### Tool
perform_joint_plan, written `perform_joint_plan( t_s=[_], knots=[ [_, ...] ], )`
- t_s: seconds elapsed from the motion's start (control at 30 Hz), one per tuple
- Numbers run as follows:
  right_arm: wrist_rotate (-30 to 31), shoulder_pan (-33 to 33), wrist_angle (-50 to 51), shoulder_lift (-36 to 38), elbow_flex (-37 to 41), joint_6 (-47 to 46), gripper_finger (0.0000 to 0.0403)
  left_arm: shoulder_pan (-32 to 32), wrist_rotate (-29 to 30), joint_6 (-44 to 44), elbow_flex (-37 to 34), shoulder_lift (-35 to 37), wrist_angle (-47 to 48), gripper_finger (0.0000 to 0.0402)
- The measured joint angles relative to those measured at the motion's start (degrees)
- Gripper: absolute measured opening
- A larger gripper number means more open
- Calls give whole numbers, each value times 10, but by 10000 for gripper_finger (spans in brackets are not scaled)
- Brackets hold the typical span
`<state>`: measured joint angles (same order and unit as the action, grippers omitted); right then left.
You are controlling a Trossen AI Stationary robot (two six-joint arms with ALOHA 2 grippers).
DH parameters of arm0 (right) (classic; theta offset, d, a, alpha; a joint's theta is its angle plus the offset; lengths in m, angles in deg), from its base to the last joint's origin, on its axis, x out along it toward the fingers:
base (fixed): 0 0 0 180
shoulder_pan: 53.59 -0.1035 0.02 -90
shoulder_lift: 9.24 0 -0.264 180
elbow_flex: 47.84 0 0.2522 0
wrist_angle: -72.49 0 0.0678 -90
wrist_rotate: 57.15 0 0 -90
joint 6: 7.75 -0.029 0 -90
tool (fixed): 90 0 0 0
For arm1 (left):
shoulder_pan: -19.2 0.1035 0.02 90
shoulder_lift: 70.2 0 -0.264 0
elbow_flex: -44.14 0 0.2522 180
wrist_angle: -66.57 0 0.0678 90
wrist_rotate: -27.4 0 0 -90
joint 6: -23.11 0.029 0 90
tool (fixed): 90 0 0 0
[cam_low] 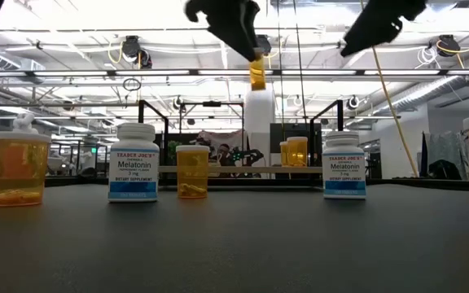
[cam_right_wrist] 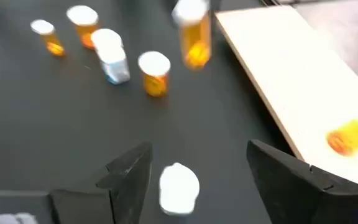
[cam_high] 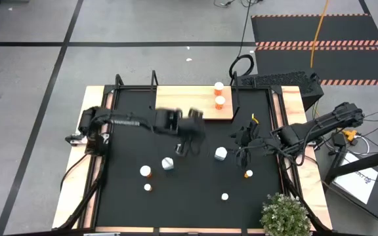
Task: Pick and place medicine bottles onto shelf by color
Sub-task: Put the middle small orange pill bottle on the shelf
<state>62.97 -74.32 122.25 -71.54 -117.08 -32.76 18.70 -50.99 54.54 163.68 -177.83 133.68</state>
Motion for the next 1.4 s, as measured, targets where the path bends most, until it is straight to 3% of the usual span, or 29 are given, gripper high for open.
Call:
perform_joint_plan(
  t_s=[0.3, 0.8, 1.03, 1.4],
  knots=[
    [1, 0, 22, 2, 15, -20, 255, 123, 9, 65, 45, 0, -41, 129],
    [1, 0, 17, 2, 20, -19, 255, 207, -46, 125, 47, 0, -182, 129],
    [1, 0, 17, 2, 20, -15, 255, 252, -137, 100, 47, 0, -200, 129],
    [18, 0, 12, 2, 20, 8, 255, 303, -193, 63, 53, -50, -251, 129]
  ],
)
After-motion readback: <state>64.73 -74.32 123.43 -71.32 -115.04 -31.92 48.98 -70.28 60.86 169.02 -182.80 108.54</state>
